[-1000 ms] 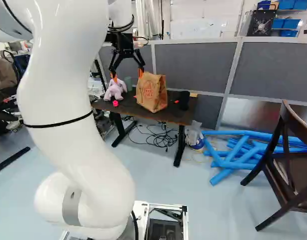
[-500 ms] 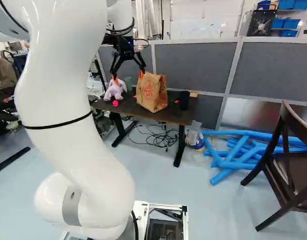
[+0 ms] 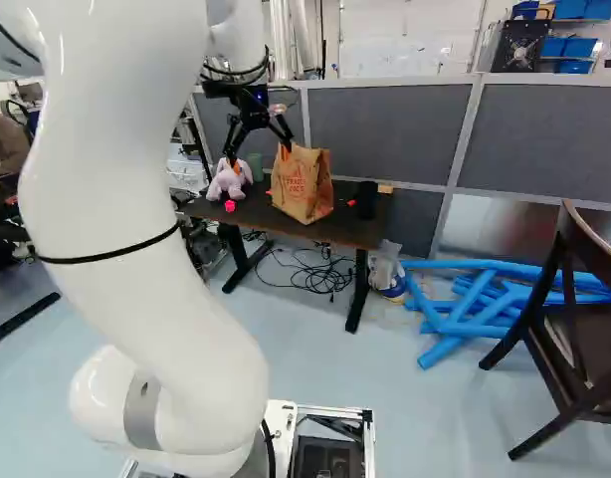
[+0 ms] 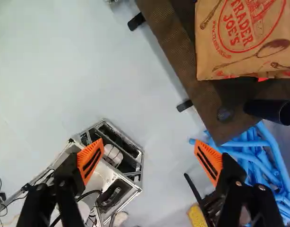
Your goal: Pick up the bag on the ground and place it on the table
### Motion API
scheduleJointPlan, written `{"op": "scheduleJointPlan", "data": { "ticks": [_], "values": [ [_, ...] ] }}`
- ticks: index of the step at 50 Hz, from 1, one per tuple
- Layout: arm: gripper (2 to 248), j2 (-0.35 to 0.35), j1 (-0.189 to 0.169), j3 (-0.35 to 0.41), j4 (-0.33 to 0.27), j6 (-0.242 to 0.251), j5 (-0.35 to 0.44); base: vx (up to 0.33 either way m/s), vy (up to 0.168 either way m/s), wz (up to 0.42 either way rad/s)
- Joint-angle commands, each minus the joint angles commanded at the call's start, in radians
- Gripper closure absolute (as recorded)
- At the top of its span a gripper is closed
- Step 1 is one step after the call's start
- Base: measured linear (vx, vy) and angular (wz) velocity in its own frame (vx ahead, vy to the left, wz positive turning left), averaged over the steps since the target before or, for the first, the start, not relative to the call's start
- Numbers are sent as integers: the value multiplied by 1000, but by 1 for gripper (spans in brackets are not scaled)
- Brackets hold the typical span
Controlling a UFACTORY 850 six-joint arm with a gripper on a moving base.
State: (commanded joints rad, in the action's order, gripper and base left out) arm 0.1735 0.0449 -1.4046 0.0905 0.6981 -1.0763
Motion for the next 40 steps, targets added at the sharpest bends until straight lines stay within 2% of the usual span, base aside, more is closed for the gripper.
{"op": "scheduleJointPlan", "data": {
  "ticks": [21,40],
  "values": [
    [3,-41,-4,118,-8,-62,174,0,0,0],
    [3,-87,-9,254,-17,-135,376,0,0,0]
  ]
}}
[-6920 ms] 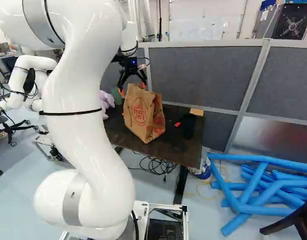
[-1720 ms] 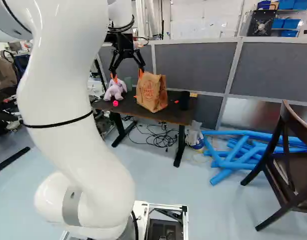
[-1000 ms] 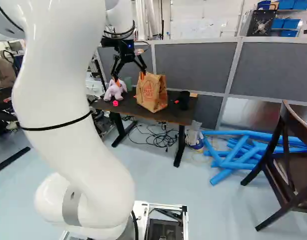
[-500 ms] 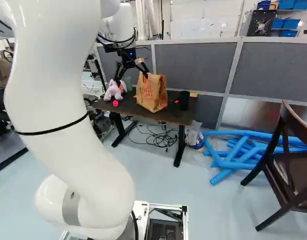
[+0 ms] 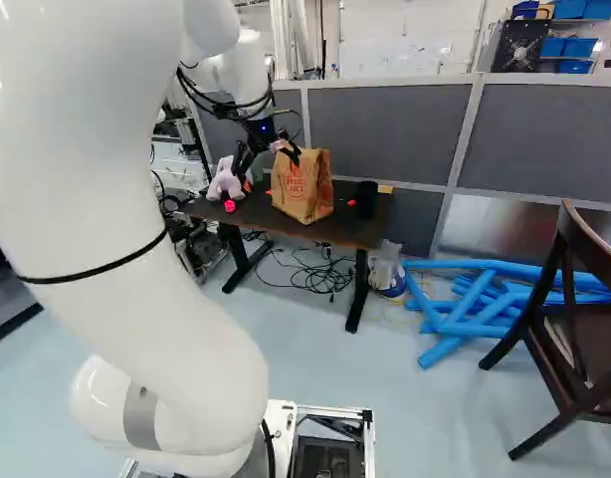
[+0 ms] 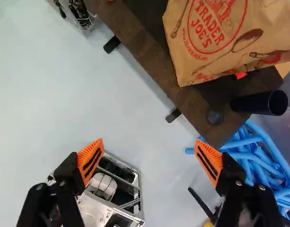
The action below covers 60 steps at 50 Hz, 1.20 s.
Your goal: Pick up the bag on the ground and place it on the table
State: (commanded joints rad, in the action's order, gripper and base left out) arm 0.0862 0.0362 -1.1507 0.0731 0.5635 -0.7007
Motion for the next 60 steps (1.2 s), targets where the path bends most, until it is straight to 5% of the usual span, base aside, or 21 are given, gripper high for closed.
{"op": "scheduleJointPlan", "data": {
  "ticks": [60],
  "values": [
    [3,-188,-19,548,-38,-291,811,0,0,0]
  ]
}}
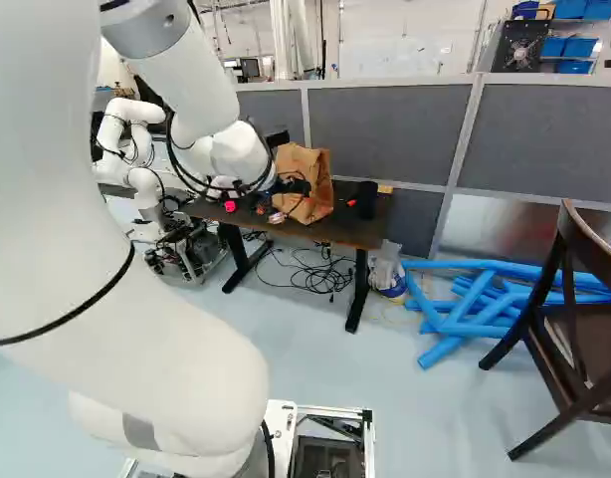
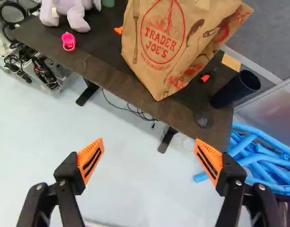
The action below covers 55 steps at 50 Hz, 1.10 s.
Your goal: Pick up the bag on the ground and place it on the table
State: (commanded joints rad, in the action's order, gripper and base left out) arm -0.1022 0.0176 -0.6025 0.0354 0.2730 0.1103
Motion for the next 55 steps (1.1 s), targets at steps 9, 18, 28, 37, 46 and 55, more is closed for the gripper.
{"op": "scheduleJointPlan", "data": {
  "ticks": [9,18,28,37,46,55],
  "values": [
    [3,-26,-3,76,-5,-40,113,0,0,0],
    [3,-50,-5,147,-10,-78,217,0,0,0],
    [3,-75,-7,217,-15,-115,322,0,0,0],
    [3,-94,-9,275,-19,-146,406,0,0,0],
    [3,-112,-11,326,-22,-173,482,0,0,0],
    [3,-128,-13,372,-26,-197,550,0,0,0]
  ]
}}
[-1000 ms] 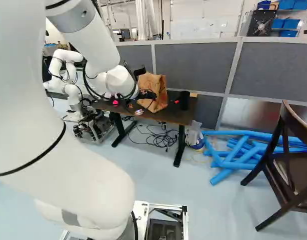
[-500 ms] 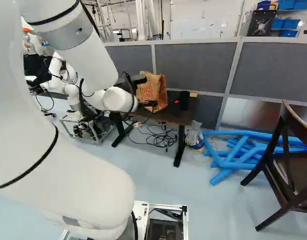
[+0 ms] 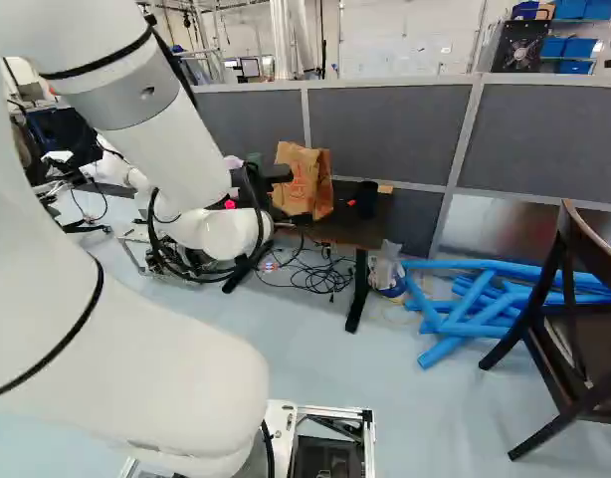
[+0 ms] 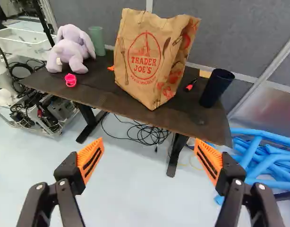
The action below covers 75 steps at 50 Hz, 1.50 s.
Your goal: Pick up the bag on the ground and place it on the table
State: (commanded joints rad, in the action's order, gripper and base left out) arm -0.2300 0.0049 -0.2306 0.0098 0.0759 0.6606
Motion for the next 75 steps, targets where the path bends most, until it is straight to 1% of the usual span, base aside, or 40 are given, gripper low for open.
{"op": "scheduleJointPlan", "data": {
  "ticks": [18,36,53,75],
  "values": [
    [3,-25,-2,72,-5,-38,106,0,0,0],
    [3,-41,-4,119,-8,-63,175,0,0,0],
    [3,-48,-5,141,-10,-74,208,0,0,0],
    [3,-49,-5,143,-10,-76,212,0,0,0]
  ]
}}
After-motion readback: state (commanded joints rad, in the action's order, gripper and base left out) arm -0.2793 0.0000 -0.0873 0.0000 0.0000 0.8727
